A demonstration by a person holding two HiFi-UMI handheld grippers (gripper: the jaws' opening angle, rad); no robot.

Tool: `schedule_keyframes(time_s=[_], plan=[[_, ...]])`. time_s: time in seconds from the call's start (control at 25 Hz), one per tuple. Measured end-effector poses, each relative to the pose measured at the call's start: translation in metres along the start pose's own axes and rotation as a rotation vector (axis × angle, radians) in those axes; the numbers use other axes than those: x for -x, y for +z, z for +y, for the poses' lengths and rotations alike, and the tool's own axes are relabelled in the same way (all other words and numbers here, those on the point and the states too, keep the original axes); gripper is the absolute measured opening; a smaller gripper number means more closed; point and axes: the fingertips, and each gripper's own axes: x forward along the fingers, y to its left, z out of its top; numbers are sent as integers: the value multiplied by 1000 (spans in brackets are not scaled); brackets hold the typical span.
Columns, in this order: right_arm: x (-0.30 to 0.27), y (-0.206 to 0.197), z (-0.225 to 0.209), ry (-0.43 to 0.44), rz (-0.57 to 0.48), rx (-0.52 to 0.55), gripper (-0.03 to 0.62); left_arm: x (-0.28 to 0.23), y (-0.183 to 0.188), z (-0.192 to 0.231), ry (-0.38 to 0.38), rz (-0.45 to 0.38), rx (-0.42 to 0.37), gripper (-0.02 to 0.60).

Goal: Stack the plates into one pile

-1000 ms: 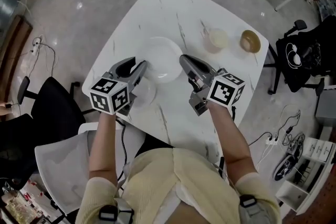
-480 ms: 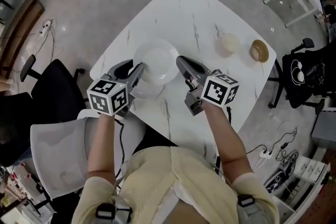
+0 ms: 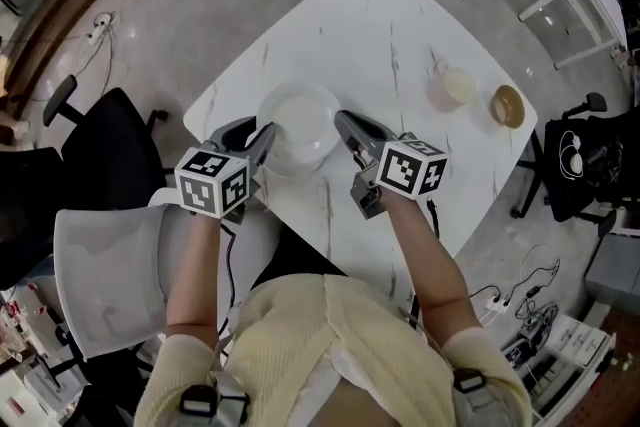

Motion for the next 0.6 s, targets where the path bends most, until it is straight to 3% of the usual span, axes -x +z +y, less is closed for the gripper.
schedule_keyframes(time_s=[0.6], plan=[[-20, -50, -10, -51, 157, -9, 38, 11, -48, 15, 115, 87, 74, 109]])
